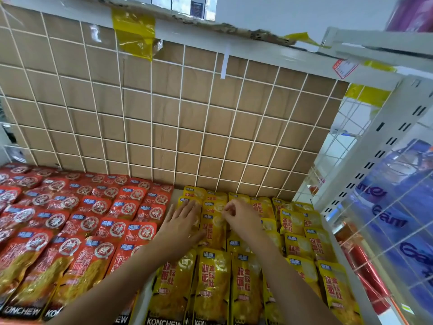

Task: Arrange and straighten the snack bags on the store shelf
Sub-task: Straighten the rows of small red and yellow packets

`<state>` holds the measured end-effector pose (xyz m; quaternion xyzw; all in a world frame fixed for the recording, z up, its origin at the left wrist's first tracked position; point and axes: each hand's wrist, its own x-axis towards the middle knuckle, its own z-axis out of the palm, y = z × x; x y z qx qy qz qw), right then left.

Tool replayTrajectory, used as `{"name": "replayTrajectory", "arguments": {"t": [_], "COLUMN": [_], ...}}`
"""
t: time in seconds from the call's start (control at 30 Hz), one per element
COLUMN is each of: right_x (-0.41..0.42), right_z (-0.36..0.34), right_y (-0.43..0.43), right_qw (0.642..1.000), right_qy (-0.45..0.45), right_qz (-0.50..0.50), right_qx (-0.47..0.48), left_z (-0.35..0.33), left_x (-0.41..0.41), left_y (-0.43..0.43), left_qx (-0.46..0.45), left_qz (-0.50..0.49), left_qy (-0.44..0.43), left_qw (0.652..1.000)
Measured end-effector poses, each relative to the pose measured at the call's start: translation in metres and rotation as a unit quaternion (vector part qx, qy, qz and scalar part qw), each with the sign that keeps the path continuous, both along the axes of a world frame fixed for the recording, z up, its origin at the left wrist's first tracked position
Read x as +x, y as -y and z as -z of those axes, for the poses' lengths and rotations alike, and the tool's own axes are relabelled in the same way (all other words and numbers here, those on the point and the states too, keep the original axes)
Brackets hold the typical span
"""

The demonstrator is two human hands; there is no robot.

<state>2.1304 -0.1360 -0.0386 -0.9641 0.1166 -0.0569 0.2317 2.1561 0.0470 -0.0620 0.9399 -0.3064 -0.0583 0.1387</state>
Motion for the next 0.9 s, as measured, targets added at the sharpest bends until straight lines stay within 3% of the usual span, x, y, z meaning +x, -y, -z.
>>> {"name": "replayTrajectory", "arguments": {"t": [0.1, 0.2, 0.33, 0.47, 0.7, 0.9], "right_x": [-0.013, -0.031, -0.055, -0.063, -0.068, -0.071], "right_z": [-0.007, -0.017, -0.024, -0.021, -0.018, -0.018], "right_y": [0.001, 0.0, -0.008, -0.016, -0.017, -0.017], "right_qw": [0.999, 0.996, 0.981, 0.975, 0.981, 0.984], "right_qy": [0.038, 0.005, -0.056, -0.074, -0.068, -0.054], "right_qz": [-0.027, -0.094, -0.18, -0.194, -0.173, -0.164], "right_qx": [-0.009, -0.006, -0.041, -0.08, -0.062, -0.05], "left_z": [-0.012, -0.021, -0.024, -0.022, -0.021, -0.024], "left_x": [-0.004, -0.009, -0.019, -0.02, -0.015, -0.011], "left_y": [-0.004, -0.009, -0.016, -0.014, -0.003, 0.006], "left_qx": [-0.09, -0.159, -0.119, -0.097, -0.017, -0.014], "left_qz": [-0.014, 0.009, 0.102, 0.155, 0.165, 0.151], "left_qy": [0.009, 0.026, -0.002, -0.01, -0.02, -0.055], "left_qw": [0.996, 0.987, 0.988, 0.983, 0.986, 0.987]}}
